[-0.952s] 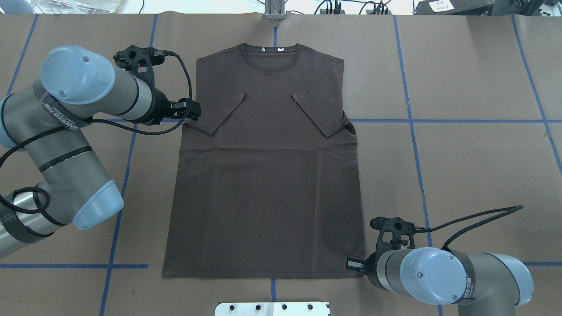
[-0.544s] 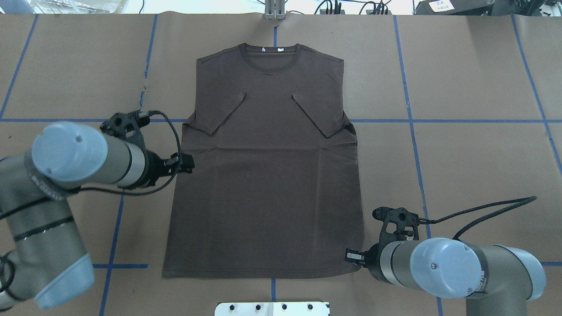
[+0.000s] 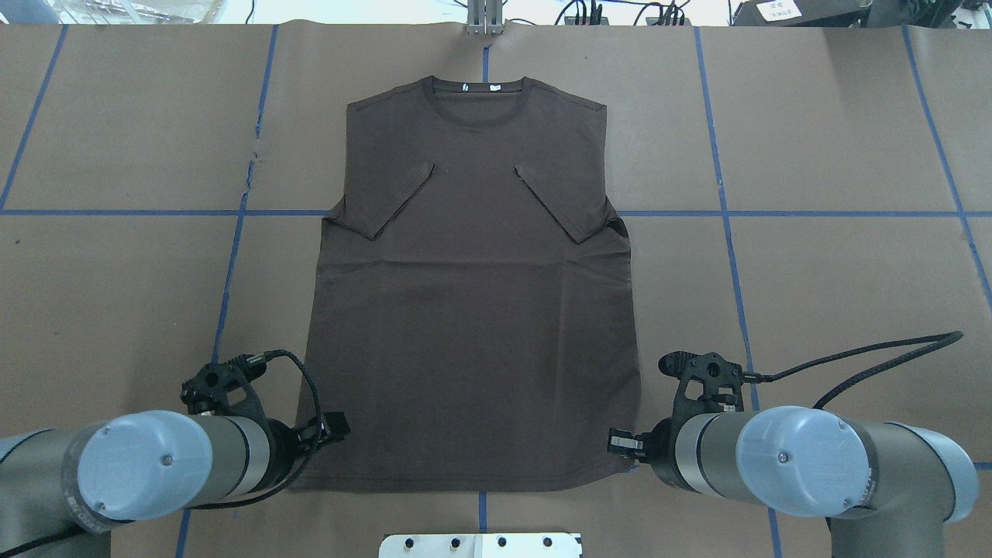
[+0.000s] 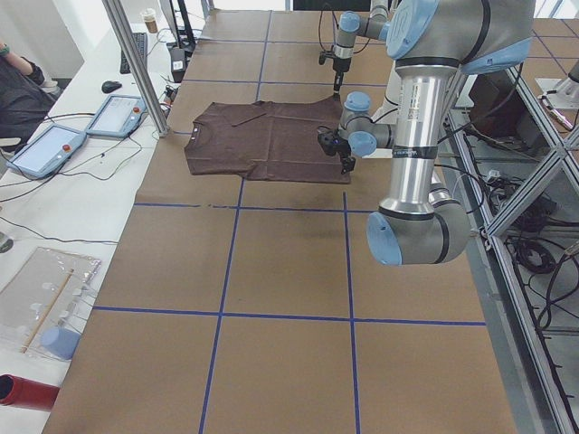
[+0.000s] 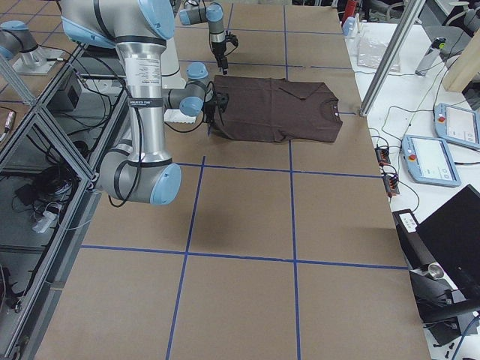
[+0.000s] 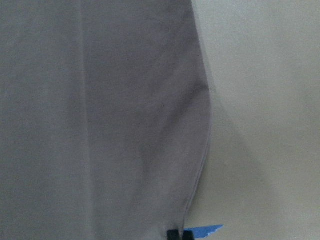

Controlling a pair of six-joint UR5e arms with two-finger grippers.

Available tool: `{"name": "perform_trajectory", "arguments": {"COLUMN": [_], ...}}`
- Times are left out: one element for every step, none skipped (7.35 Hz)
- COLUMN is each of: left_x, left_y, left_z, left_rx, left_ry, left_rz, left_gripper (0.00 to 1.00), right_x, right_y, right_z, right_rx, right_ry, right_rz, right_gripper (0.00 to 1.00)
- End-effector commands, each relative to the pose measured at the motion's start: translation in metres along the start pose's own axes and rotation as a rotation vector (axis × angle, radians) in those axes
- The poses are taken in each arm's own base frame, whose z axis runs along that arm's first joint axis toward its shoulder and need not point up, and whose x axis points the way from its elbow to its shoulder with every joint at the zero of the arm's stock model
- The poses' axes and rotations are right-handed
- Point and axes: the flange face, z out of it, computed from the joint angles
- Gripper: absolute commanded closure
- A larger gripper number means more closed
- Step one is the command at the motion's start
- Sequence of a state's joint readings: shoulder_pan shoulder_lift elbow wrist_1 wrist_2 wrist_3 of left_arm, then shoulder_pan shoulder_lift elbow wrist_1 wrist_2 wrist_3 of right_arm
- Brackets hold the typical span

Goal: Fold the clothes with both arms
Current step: 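Grasp both hem corners with the left and right grippers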

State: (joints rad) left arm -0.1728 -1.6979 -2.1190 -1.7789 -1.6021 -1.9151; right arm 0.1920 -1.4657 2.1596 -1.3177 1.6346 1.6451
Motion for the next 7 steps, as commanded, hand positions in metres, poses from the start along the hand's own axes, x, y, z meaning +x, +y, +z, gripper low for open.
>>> {"name": "perform_trajectory", "arguments": {"left_x": [-0.013,-0.017,-0.019,-0.025,-0.026,-0.029,-0.029], "left_y": [0.014,0.012,0.012,0.009,0.009,0.007,0.007], "left_z": [0.025,0.034,0.038,0.039,0.039,0.04,0.04], "left_rx": [0.021,0.03,0.033,0.037,0.038,0.041,0.041], "left_ry": [-0.049,-0.067,-0.076,-0.085,-0.089,-0.095,-0.095], "left_rz": [-0.004,-0.003,-0.003,-0.004,-0.004,-0.007,-0.009], "left_gripper": [0.05,0.06,0.07,0.1,0.12,0.17,0.26], "right_x": [-0.004,-0.004,-0.004,-0.004,-0.004,-0.005,-0.004], "right_y": [-0.001,-0.001,-0.001,-0.001,-0.002,-0.003,-0.004], "right_z": [-0.002,-0.001,-0.001,-0.002,-0.002,-0.003,-0.003], "right_rx": [0.001,0.0,-0.002,-0.001,0.0,0.002,0.003], "right_ry": [-0.009,-0.009,-0.009,-0.009,-0.009,-0.011,-0.009], "right_rz": [-0.002,-0.001,-0.001,0.0,0.001,0.0,0.002], "right_gripper": [1.0,1.0,1.0,1.0,1.0,1.0,1.0]}}
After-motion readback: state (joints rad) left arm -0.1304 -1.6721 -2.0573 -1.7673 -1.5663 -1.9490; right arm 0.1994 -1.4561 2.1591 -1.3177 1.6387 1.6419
